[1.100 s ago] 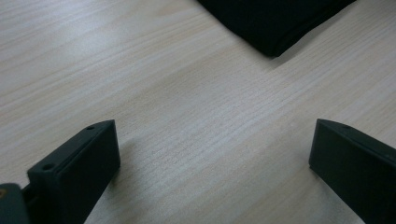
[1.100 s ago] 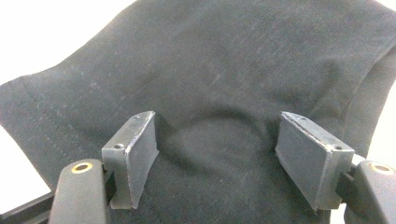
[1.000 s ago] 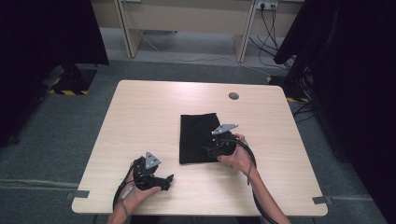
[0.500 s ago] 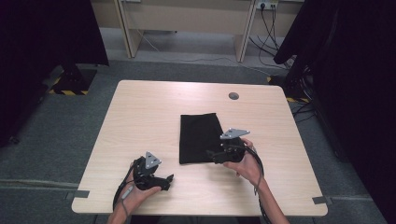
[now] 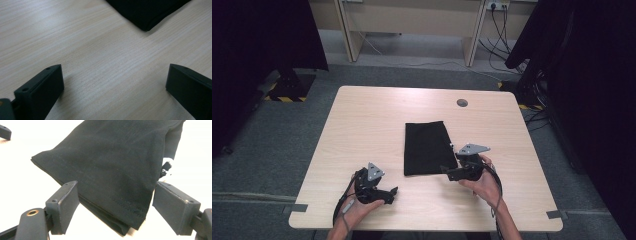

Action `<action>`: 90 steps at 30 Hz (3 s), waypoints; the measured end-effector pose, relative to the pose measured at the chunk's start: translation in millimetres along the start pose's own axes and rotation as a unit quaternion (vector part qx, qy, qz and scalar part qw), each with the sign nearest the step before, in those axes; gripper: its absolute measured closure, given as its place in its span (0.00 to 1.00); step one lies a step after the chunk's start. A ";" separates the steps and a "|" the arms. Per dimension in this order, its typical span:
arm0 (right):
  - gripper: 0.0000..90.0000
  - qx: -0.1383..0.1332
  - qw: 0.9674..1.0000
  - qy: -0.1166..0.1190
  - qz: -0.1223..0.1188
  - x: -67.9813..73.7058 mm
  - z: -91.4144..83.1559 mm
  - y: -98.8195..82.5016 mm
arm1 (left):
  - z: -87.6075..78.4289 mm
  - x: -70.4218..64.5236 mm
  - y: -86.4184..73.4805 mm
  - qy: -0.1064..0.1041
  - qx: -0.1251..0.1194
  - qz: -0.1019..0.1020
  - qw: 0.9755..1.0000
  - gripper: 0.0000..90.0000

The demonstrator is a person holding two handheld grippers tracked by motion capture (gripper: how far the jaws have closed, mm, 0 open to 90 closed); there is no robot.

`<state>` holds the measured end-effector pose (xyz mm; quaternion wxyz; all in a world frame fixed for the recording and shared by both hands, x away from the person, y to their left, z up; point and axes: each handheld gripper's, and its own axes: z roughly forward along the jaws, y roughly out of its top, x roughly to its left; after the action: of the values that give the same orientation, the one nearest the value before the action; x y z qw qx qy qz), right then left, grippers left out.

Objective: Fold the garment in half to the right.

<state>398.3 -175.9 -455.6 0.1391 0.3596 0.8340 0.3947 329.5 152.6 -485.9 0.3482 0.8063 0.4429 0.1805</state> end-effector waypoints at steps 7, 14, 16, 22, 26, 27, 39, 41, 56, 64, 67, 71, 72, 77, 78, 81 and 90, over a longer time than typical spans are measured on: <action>0.24 -0.003 1.000 0.000 0.002 -1.0 -5.2 -3.4 | 0.0 0.0 0.0 0.000 0.000 0.000 1.000 0.00; 0.25 -0.003 1.000 -0.006 0.011 -7.8 -12.3 -11.5 | 0.0 0.0 0.0 0.000 0.000 0.000 1.000 0.00; 0.25 0.001 1.000 -0.007 0.015 -9.1 -13.8 -14.8 | 0.0 0.0 0.0 0.000 0.000 0.000 1.000 0.00; 0.25 0.007 1.000 -0.014 0.021 -14.1 -16.5 -22.9 | 0.0 0.0 0.0 0.000 0.000 0.000 1.000 0.00; 0.25 0.011 0.999 -0.016 0.025 -16.1 -19.6 -28.4 | 0.0 0.1 0.0 0.000 0.000 0.000 1.000 0.00; 0.25 0.011 0.999 -0.017 0.027 -16.6 -20.2 -29.6 | 0.0 0.1 0.0 0.000 0.000 0.000 1.000 0.00; 0.23 0.024 0.999 -0.023 0.034 -20.0 -23.1 -43.5 | 0.1 0.0 0.0 0.000 0.000 0.000 1.000 0.00; 0.23 0.027 0.999 -0.025 0.033 -20.4 -23.3 -45.3 | 0.1 0.0 0.0 0.000 0.000 0.000 1.000 0.00; 0.21 0.031 0.998 -0.045 0.009 -15.8 -30.5 -56.1 | -0.1 -0.1 -0.1 0.001 0.000 0.000 1.000 0.00; 0.20 0.033 0.998 -0.048 0.011 -14.6 -36.6 -61.1 | -0.5 -0.2 -0.5 0.001 0.002 0.000 1.000 0.00; 0.20 0.033 0.998 -0.050 0.012 -14.5 -39.7 -63.8 | -0.5 -0.3 -0.5 0.001 0.002 0.001 1.000 0.00; 0.19 0.032 0.998 -0.051 0.013 -13.6 -43.1 -67.1 | -0.5 -0.3 -0.5 0.001 0.002 0.001 1.000 0.00; 0.19 0.031 0.998 -0.051 0.013 -13.4 -43.8 -68.0 | -0.5 -0.3 -0.5 0.001 0.002 0.001 1.000 0.00; 0.19 0.032 0.998 -0.052 0.015 -13.0 -47.4 -70.8 | -0.5 -0.3 -0.5 0.000 0.002 0.001 1.000 0.00; 0.19 0.032 0.998 -0.051 0.015 -13.0 -48.0 -71.4 | -0.5 -0.3 -0.5 0.001 0.002 0.001 1.000 0.00; 0.19 0.032 0.998 -0.052 0.014 -12.3 -49.9 -73.1 | -0.5 -0.2 -0.5 0.001 0.002 0.001 1.000 0.00; 0.19 0.031 0.998 -0.053 0.015 -8.2 -55.0 -77.8 | -0.5 -0.3 -0.5 0.001 0.002 0.001 1.000 0.00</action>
<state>337.5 -245.9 -479.3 0.1659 0.3969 0.8319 0.3507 328.7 152.7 -486.0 0.3462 0.8071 0.4430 0.1804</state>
